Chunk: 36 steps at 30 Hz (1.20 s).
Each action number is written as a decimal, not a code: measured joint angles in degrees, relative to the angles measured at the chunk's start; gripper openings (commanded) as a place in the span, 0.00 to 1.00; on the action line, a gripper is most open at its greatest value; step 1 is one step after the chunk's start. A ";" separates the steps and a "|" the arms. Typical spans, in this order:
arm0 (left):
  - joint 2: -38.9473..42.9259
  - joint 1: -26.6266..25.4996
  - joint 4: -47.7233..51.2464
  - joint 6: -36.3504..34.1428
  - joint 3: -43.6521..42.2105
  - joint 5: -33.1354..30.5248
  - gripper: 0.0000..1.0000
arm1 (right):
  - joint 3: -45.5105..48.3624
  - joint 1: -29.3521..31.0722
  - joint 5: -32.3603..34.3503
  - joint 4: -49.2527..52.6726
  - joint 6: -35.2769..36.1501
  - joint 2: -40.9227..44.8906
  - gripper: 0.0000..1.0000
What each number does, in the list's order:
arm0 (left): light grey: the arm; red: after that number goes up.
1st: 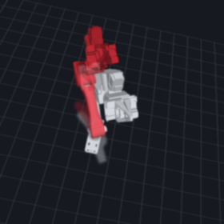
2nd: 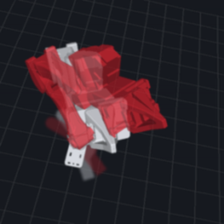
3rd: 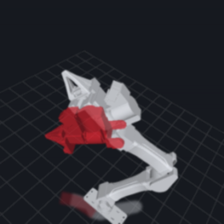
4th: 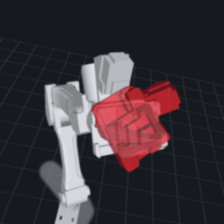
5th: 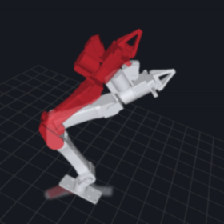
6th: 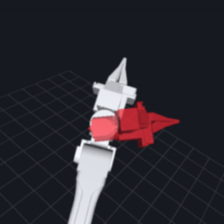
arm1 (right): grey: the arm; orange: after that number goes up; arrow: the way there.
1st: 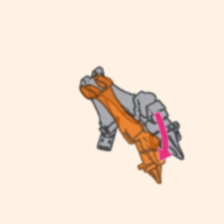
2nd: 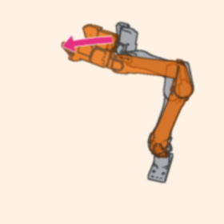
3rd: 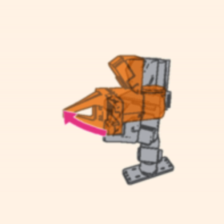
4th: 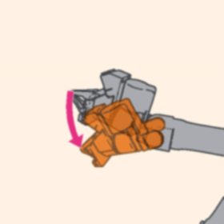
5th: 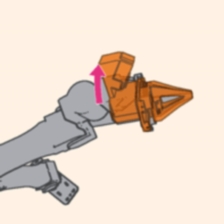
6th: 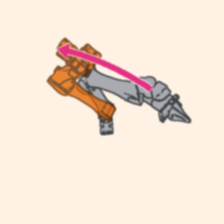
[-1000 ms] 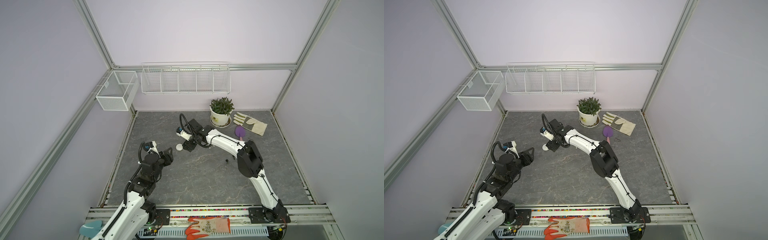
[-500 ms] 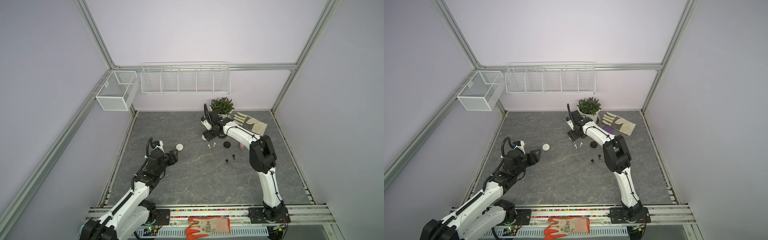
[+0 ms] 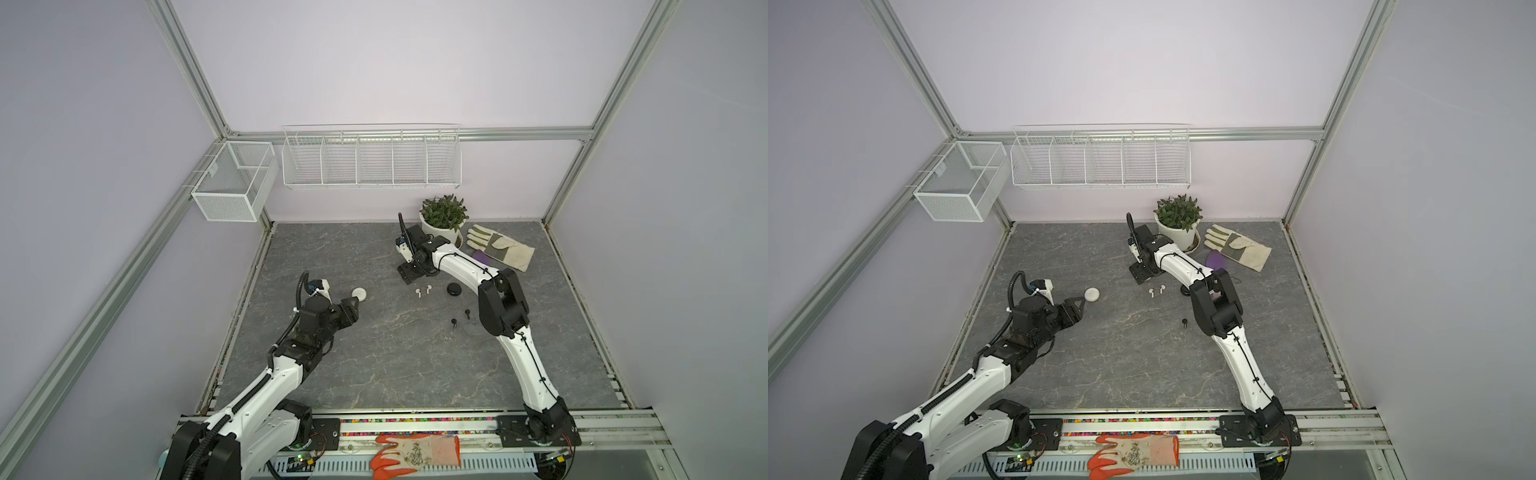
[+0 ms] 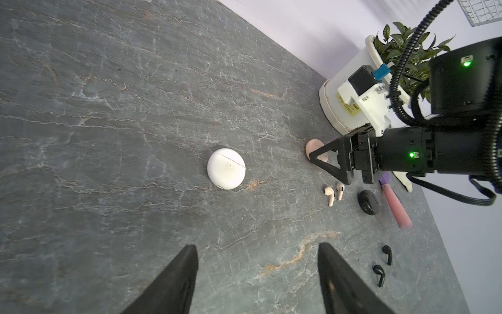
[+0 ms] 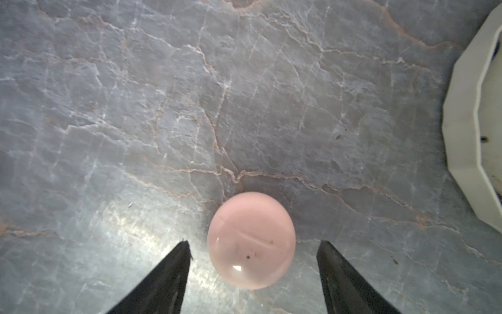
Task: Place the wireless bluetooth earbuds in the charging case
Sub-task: 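Move the right gripper over the pink round case and grasp it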
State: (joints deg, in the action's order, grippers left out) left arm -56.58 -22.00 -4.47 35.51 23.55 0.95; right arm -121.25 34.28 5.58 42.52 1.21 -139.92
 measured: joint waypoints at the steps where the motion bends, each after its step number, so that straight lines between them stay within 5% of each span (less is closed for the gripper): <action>1: -0.24 0.00 -0.11 0.00 0.02 0.02 0.70 | -0.46 0.00 0.02 0.17 -0.24 -0.52 0.72; 25: 2.62 0.00 0.63 -0.24 0.02 -0.04 0.70 | -3.43 0.59 0.81 0.48 -3.78 -3.37 0.46; 36: 8.17 0.00 2.69 0.02 -0.79 -0.02 0.70 | 10.49 4.24 0.37 -2.97 -5.97 5.57 0.42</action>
State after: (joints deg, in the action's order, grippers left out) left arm -48.40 -22.00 -1.78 35.53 22.76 0.93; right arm -110.76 38.52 5.96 39.55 -4.75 -134.34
